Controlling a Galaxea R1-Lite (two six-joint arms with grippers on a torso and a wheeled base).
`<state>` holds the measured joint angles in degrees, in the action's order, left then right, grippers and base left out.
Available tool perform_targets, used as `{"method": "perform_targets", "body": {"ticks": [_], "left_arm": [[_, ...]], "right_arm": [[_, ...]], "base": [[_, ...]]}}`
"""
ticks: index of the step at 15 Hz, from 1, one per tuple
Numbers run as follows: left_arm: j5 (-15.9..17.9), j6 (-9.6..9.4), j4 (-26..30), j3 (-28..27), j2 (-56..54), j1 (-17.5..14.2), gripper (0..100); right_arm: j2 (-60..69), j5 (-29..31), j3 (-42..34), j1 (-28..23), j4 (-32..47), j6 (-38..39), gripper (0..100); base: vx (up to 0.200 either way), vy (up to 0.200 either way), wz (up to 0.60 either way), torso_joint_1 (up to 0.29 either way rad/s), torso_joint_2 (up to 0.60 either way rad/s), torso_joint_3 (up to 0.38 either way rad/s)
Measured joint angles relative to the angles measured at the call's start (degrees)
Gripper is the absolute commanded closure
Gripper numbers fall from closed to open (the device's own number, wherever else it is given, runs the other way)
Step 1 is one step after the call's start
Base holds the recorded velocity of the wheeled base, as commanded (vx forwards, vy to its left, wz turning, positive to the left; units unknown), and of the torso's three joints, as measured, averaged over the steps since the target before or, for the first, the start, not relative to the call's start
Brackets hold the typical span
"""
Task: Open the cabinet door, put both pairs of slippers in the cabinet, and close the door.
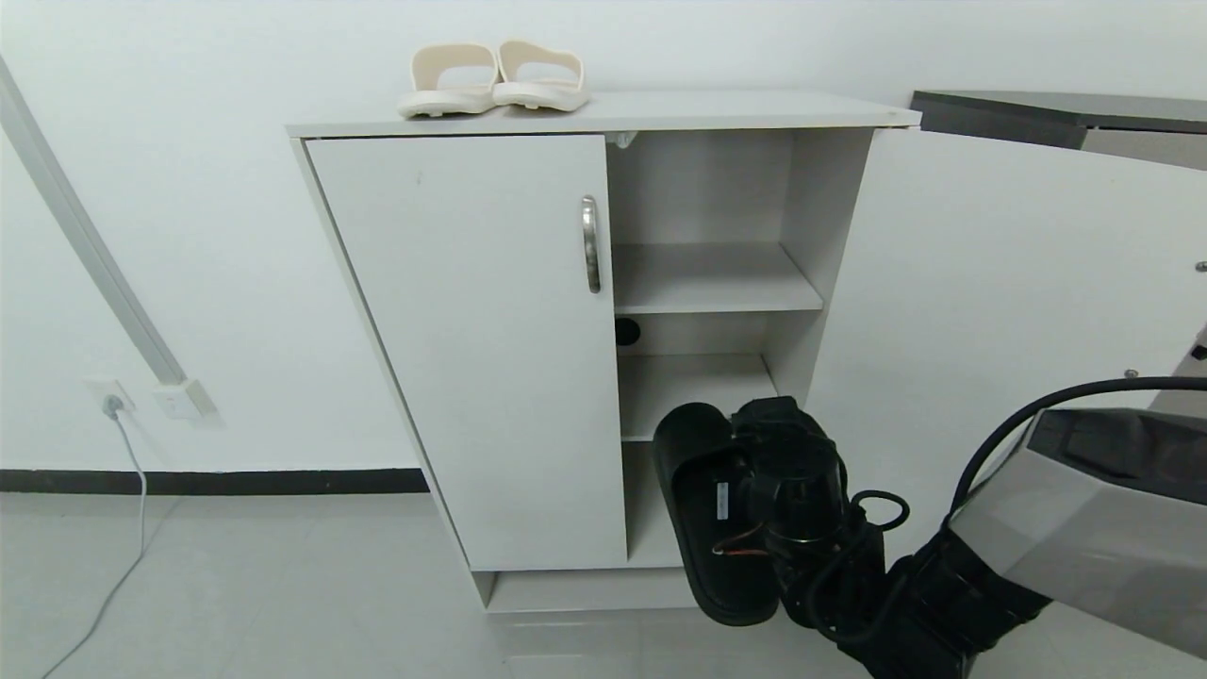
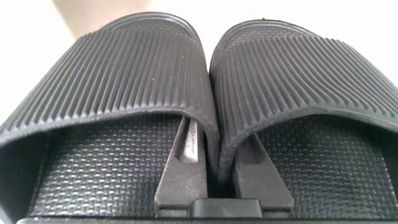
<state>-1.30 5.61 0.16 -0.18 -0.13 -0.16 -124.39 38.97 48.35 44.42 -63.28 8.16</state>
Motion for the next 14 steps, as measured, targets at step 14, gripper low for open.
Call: {"method": "perform_targets", "body": {"ticks": [14], "left_arm": [[0.1, -0.09, 0.0, 0.0, 0.0, 0.0, 100]], "right_arm": [[-3.9, 0.0, 1.6, 0.1, -0.1, 0.1, 100]], "base": [[0.0, 0.0, 0.0, 0.002, 0.0, -0.128]]}}
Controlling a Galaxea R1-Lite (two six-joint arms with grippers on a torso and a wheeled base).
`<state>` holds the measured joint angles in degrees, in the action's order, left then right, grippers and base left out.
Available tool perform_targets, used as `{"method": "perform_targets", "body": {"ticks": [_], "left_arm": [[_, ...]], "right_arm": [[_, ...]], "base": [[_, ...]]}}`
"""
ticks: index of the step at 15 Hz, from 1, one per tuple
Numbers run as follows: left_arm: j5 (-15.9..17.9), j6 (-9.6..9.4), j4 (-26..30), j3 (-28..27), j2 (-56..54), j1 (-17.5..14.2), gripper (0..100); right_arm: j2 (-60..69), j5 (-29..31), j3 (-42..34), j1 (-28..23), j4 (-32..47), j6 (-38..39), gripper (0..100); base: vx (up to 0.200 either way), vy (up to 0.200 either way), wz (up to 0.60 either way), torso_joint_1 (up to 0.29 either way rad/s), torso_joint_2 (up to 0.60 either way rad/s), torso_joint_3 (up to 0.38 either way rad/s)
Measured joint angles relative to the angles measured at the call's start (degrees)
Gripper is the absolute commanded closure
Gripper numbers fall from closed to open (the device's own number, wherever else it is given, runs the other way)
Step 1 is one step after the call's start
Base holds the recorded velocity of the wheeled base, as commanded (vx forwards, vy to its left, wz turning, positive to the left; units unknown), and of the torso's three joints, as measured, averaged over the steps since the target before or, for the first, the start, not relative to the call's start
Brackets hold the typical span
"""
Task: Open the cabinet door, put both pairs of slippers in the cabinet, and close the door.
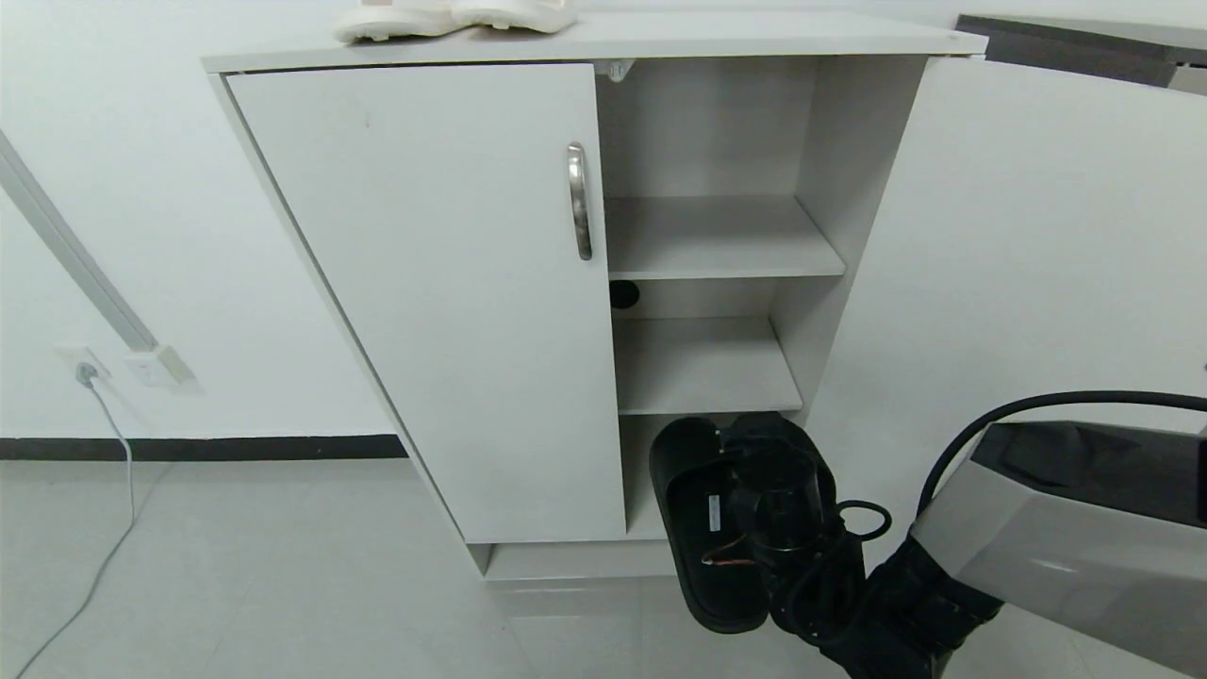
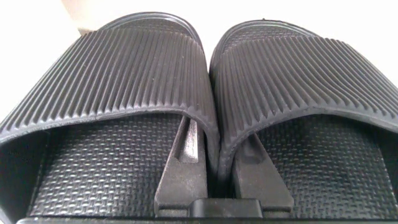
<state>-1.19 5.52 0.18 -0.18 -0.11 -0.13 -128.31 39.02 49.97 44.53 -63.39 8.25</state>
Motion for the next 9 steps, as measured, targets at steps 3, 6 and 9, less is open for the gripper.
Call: {"method": "perform_targets", "body": {"ticks": [3, 6, 9], "left_arm": [[0.0, -0.09, 0.0, 0.0, 0.0, 0.0, 100], [-0.1, -0.02, 0.0, 0.0, 0.0, 0.0, 100], [-0.1, 0.0, 0.0, 0.0, 0.0, 0.0, 100]], "right_arm": [[-1.2, 0.4, 0.5, 0.2, -2.9, -0.2, 100], [-3.7, 0.4, 0.8, 0.1, -18.7, -6.6, 100], [-7.1, 0.3, 0.7, -0.9, -26.4, -12.7, 100]], "base": [[0.0, 0.0, 0.0, 0.004, 0.0, -0.162], [0.0, 0.0, 0.0, 0.0, 0.0, 0.0], [0.2, 0.0, 0.0, 0.004, 0.0, -0.002]]}}
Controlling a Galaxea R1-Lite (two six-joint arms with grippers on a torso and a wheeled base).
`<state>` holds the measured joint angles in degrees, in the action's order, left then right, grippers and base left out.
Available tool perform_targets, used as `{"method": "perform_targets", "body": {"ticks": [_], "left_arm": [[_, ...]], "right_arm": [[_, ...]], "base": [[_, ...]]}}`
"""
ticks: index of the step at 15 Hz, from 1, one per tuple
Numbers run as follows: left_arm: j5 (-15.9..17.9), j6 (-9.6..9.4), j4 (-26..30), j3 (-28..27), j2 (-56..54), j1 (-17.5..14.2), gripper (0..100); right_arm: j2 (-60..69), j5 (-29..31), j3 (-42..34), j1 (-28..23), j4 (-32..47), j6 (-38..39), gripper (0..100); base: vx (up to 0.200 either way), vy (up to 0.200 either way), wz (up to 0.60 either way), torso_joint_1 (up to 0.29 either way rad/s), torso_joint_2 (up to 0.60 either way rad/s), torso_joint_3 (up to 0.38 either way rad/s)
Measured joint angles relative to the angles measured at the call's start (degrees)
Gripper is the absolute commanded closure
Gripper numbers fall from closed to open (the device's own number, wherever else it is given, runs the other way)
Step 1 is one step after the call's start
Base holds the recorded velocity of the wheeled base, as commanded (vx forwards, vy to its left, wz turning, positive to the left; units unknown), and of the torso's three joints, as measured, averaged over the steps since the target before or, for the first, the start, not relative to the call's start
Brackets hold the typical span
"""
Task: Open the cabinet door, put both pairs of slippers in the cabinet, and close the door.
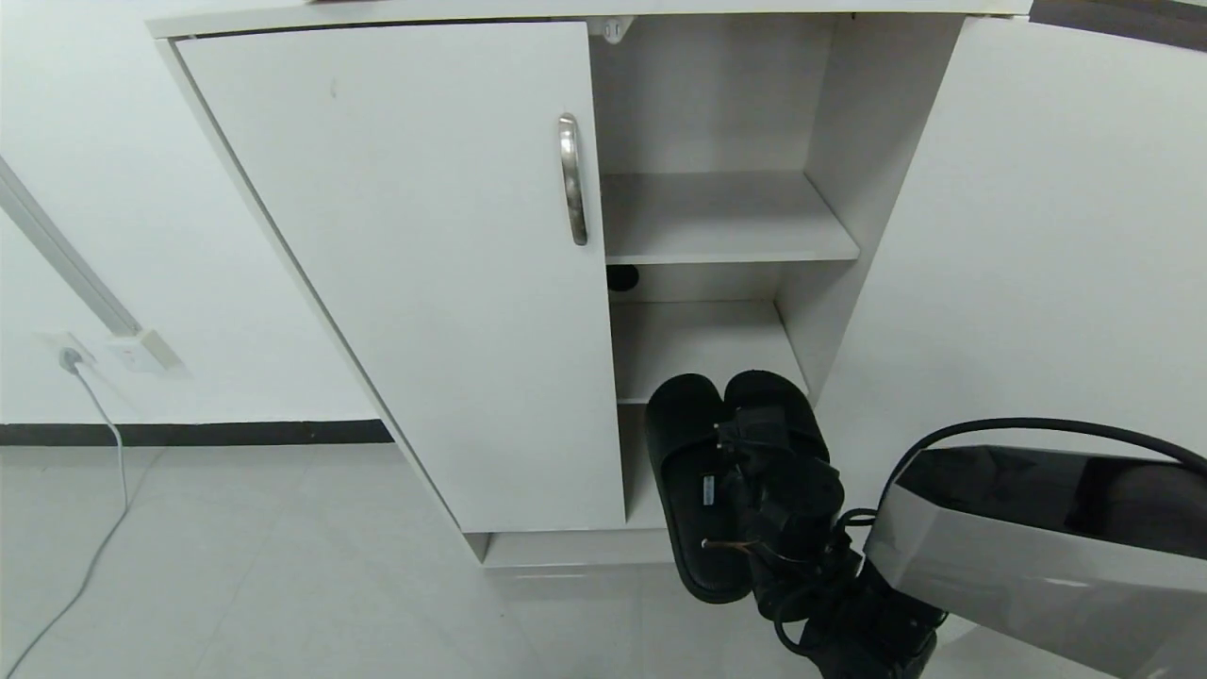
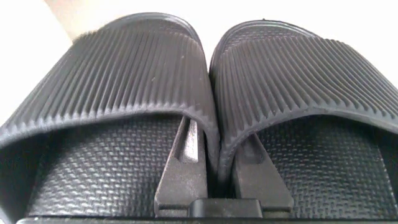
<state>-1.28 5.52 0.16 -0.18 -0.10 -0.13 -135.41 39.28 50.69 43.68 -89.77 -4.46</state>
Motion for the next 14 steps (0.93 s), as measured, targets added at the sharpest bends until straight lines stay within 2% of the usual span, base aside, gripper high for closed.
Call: {"method": "perform_targets", "body": {"ticks": [6, 11, 14], "left_arm": [[0.0, -0.02, 0.0, 0.0, 0.0, 0.0, 100], [0.0, 0.0, 0.0, 0.0, 0.0, 0.0, 100], [0.0, 0.09, 0.0, 0.0, 0.0, 0.0, 100]], "right_arm": [[-1.6, -0.1, 0.1, -0.4, -0.1, -0.2, 100], [-1.9, -0.2, 2.1, -1.9, 3.6, 0.3, 100], [-2.6, -0.9, 8.3, -4.6, 12.0, 3.8, 100]], "base": [[0.2, 0.0, 0.0, 0.005, 0.01, -0.001], [0.0, 0.0, 0.0, 0.0, 0.0, 0.0], [0.0, 0.0, 0.0, 0.0, 0.0, 0.0]]}}
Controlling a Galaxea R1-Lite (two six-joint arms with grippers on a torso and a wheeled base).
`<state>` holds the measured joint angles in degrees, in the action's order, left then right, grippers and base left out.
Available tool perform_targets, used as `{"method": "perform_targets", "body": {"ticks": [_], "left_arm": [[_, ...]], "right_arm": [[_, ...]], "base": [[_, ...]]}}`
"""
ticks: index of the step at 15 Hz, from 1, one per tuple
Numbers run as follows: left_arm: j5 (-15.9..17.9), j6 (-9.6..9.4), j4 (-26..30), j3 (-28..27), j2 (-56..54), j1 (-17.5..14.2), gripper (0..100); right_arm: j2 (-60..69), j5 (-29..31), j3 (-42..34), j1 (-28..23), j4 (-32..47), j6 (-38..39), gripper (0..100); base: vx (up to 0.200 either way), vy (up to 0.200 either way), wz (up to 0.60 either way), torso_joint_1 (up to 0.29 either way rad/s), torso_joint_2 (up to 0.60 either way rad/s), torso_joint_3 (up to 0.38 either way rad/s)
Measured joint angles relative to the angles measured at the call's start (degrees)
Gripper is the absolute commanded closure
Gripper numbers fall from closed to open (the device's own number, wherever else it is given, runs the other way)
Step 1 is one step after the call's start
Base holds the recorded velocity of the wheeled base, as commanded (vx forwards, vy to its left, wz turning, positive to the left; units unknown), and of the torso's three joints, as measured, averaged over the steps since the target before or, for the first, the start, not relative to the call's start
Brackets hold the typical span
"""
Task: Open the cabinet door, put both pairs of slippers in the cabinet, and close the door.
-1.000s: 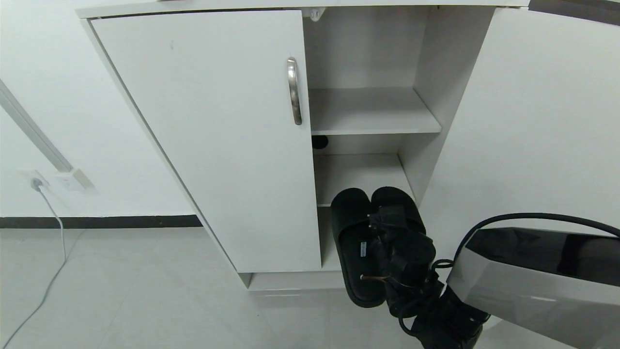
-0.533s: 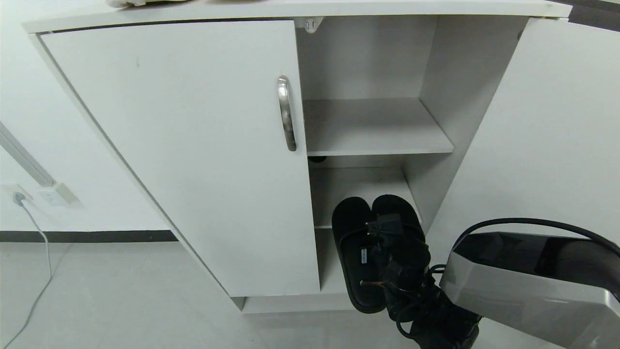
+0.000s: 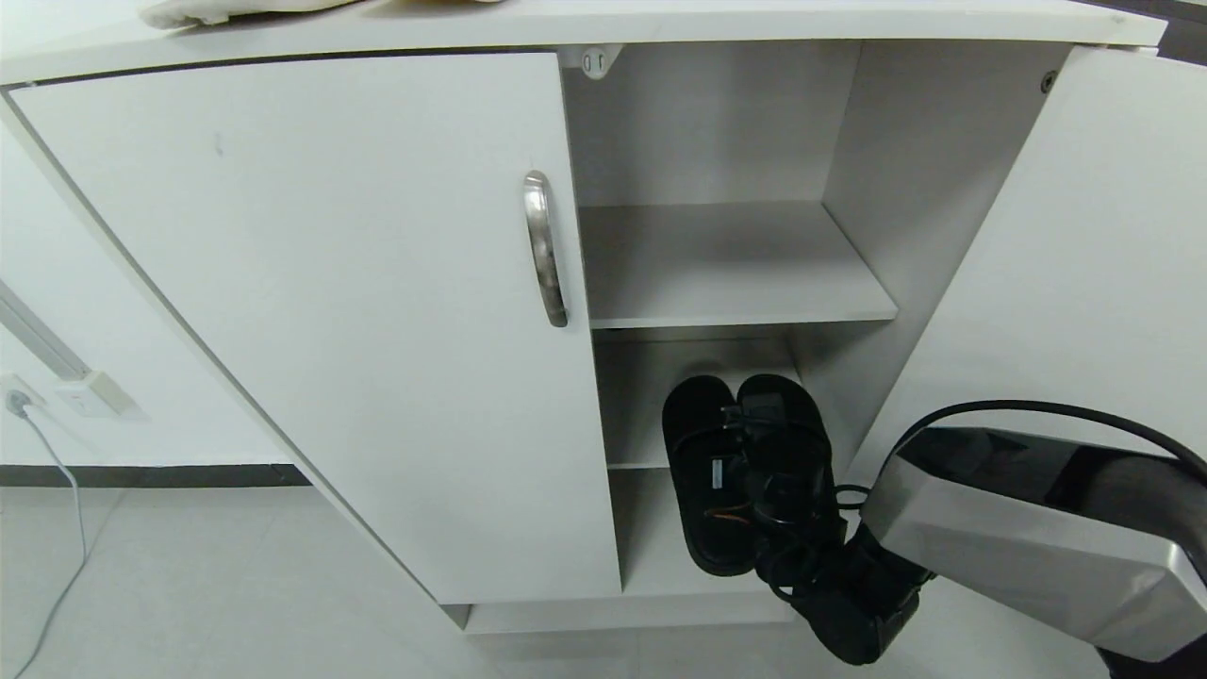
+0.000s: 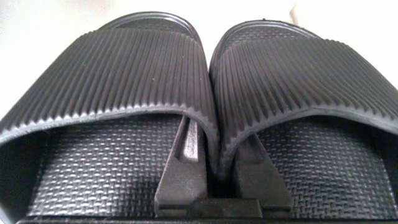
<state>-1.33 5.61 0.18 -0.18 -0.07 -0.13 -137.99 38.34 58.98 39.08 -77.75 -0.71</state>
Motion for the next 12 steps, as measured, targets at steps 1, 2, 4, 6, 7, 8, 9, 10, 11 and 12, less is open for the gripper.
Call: {"method": "perform_targets", "body": {"ticks": [1, 2, 4, 6, 7, 8, 9, 10, 11, 12], "left_arm": [[0.0, 0.0, 0.0, 0.0, 0.0, 0.0, 100], [0.0, 0.0, 0.0, 0.0, 0.0, 0.0, 100], [0.0, 0.07, 0.0, 0.0, 0.0, 0.0, 100], [-0.1, 0.07, 0.0, 0.0, 0.0, 0.0, 100], [-0.1, 0.09, 0.0, 0.0, 0.0, 0.0, 100], [-0.1, 0.09, 0.0, 0.0, 0.0, 0.0, 100], [-0.1, 0.09, 0.0, 0.0, 0.0, 0.0, 100], [-0.1, 0.09, 0.0, 0.0, 0.0, 0.0, 100], [-0.1, 0.09, 0.0, 0.0, 0.0, 0.0, 100], [-0.1, 0.09, 0.0, 0.0, 0.0, 0.0, 100]], "right_arm": [[-0.3, -1.3, 2.3, -0.4, 3.6, 1.2, 100], [-0.6, -2.3, 4.7, -0.8, 6.4, 2.0, 100], [-1.6, -3.2, 11.4, -1.7, 11.1, 2.5, 100], [-3.2, -3.8, 20.0, -2.5, 17.5, 2.5, 100], [-4.0, -4.0, 23.6, -3.0, 19.8, 2.5, 100], [-5.0, -4.2, 27.4, -3.6, 22.3, 2.4, 100], [-6.1, -4.3, 30.5, -4.1, 24.3, 2.3, 100], [-7.1, -4.4, 32.9, -4.4, 25.7, 2.3, 100], [-7.9, -4.7, 34.7, -4.8, 26.9, 2.3, 100], [-8.5, -4.9, 36.2, -5.1, 28.0, 2.3, 100]], "base": [[0.0, 0.0, 0.0, 0.0, 0.0, 0.0], [0.0, 0.0, 0.0, 0.0, 0.0, 0.0], [0.0, 0.0, 0.0, 0.0, 0.0, 0.0], [0.0, 0.0, 0.0, 0.0, 0.0, 0.0], [0.0, 0.0, 0.0, 0.0, 0.0, 0.0], [0.0, 0.0, 0.0, 0.0, 0.0, 0.0], [0.0, 0.0, 0.0, 0.0, 0.0, 0.0], [0.0, 0.0, 0.0, 0.0, 0.0, 0.0], [0.0, 0.0, 0.0, 0.0, 0.0, 0.0], [0.0, 0.0, 0.0, 0.0, 0.0, 0.0]]}}
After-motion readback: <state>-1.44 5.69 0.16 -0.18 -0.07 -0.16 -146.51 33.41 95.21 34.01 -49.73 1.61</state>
